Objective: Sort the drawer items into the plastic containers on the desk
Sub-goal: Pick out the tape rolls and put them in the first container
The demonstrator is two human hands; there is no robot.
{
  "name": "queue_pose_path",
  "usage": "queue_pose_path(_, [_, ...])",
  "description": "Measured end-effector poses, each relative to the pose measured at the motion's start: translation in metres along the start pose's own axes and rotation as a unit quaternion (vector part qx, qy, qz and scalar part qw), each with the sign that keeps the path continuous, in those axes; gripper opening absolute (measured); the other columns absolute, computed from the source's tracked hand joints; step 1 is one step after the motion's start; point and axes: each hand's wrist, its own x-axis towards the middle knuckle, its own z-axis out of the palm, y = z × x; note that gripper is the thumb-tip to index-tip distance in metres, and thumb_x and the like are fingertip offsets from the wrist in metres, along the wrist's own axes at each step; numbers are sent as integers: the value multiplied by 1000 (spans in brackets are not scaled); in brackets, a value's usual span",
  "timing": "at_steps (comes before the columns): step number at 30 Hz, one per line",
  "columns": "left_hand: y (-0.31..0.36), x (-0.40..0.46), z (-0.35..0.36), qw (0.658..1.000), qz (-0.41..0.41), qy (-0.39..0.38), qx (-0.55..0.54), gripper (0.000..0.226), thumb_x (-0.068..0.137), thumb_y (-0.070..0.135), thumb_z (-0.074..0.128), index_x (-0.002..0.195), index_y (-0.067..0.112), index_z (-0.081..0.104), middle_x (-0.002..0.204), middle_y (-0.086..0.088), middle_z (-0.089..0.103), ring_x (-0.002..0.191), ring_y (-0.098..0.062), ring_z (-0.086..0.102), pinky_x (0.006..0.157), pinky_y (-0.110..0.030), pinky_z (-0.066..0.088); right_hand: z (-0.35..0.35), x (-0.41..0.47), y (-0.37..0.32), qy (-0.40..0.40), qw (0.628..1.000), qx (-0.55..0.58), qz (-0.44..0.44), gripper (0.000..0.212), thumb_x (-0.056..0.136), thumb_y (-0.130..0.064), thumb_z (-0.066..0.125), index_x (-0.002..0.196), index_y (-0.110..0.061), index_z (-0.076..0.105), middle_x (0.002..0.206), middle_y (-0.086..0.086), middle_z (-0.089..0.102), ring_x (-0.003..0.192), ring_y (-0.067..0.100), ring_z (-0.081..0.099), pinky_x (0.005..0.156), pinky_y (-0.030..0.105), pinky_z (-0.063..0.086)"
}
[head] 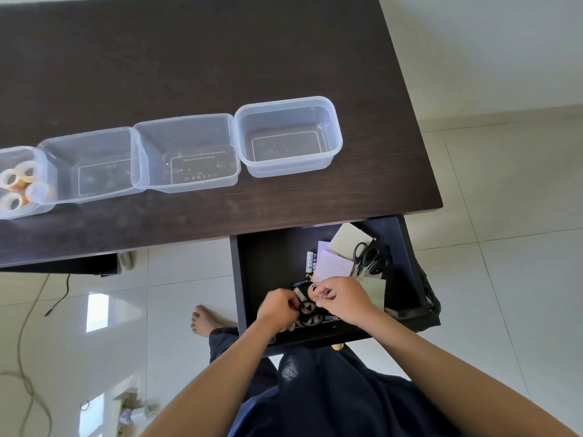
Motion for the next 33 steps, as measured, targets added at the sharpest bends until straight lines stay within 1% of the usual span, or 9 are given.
queue_pose_path(2, [-1,-2,-1,1000,-2,12,-3,16,78,5,61,84,16,70,83,-4,70,70,-15,63,68,-27,55,-2,0,-2,10,1000,7,3,16,77,-15,74,92,-21,75,93,-5,73,77,7,64,62,1,38])
queue_pose_path(7, [2,-12,-15,997,0,69,-19,15,79,10,62,79,20,73,88,2,71,80,-16,66,73,-31,57,-4,3,-11,28,999,13,-15,16,78,-13,72,92,-20,76,93,-4,75,76,6,64,66,4,42])
queue_pose_path(12, [13,-26,-49,990,11,138,4,22,82,9,55,83,19,74,89,2,70,82,-17,64,66,-25,50,-6,9,-40,59,996,31,-65,13,80,-13,73,92,-17,76,87,-6,71,72,4,62,64,2,41])
queue_pose_path(14, [16,-32,-66,987,19,160,6,22,82,9,54,85,19,74,90,2,70,85,-18,64,68,-26,51,-7,13,-54,75,992,46,-91,11,79,-15,75,89,-18,76,83,-7,70,69,4,64,68,7,45])
queue_pose_path(16, [15,-38,-85,983,24,181,-1,22,83,9,53,85,19,73,89,3,70,84,-16,63,68,-27,51,-9,16,-69,93,986,62,-119,11,76,-14,78,87,-18,76,83,-6,70,69,5,65,70,20,52])
queue_pose_path(20, [6,-58,-136,972,30,223,-62,16,85,13,57,84,19,72,87,5,70,78,-15,64,64,-25,48,-14,19,-118,134,971,84,-178,16,73,-10,80,89,-15,77,78,-14,66,70,-1,63,67,13,51])
queue_pose_path(23, [-12,-80,-187,953,46,272,-126,12,83,15,66,75,24,70,78,10,68,71,-11,64,59,-22,50,-12,21,-167,145,951,96,-256,18,74,-10,80,91,-15,77,83,-10,71,74,5,66,71,17,54])
queue_pose_path(27, [-51,-117,-260,920,56,337,-192,15,80,8,68,74,21,72,68,9,68,60,-7,64,49,-7,44,8,21,-242,147,925,97,-337,20,76,-14,78,96,-17,76,88,-10,72,78,4,66,70,17,54])
queue_pose_path(33, [-123,-151,-369,868,43,439,-226,9,80,10,69,78,18,73,72,9,69,69,-8,64,56,-12,42,58,48,-356,149,903,81,-396,18,74,-16,79,91,-22,77,88,-9,75,79,8,67,75,26,54])
